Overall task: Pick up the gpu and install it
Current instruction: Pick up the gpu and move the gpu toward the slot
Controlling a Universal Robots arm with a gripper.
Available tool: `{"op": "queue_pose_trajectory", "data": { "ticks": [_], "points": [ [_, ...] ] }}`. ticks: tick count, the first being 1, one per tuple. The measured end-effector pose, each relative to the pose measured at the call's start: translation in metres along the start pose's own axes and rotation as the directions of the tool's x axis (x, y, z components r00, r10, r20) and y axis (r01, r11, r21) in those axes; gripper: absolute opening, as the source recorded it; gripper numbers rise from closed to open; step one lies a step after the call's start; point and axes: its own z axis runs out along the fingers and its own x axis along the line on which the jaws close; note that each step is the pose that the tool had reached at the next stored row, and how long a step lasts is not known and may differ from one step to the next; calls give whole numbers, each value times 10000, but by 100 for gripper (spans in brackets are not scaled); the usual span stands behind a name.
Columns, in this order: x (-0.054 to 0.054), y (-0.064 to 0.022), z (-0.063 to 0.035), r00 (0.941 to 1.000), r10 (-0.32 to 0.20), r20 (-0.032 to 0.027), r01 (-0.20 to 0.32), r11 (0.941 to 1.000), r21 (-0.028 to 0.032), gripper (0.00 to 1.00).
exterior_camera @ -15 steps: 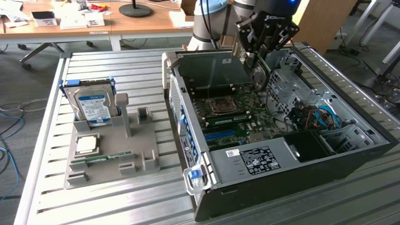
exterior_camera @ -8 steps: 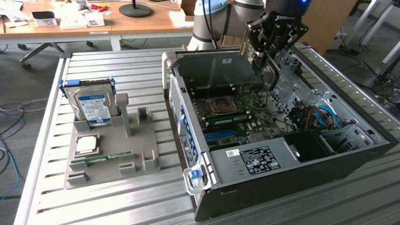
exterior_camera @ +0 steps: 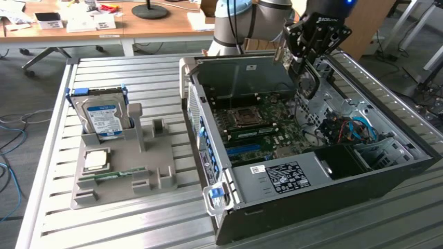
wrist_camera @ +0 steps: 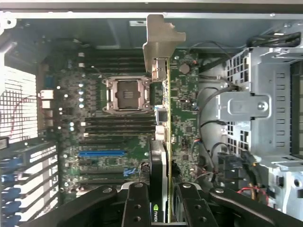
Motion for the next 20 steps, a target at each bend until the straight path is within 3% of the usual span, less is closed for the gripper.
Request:
{"op": "queue_pose_trajectory", "data": {
  "ticks": [11, 20],
  "points": [
    [-317, 14, 14, 10000, 0, 0, 0, 10000, -1, 27],
    [-350, 15, 17, 10000, 4, 0, -4, 10000, 1, 27]
  ]
}}
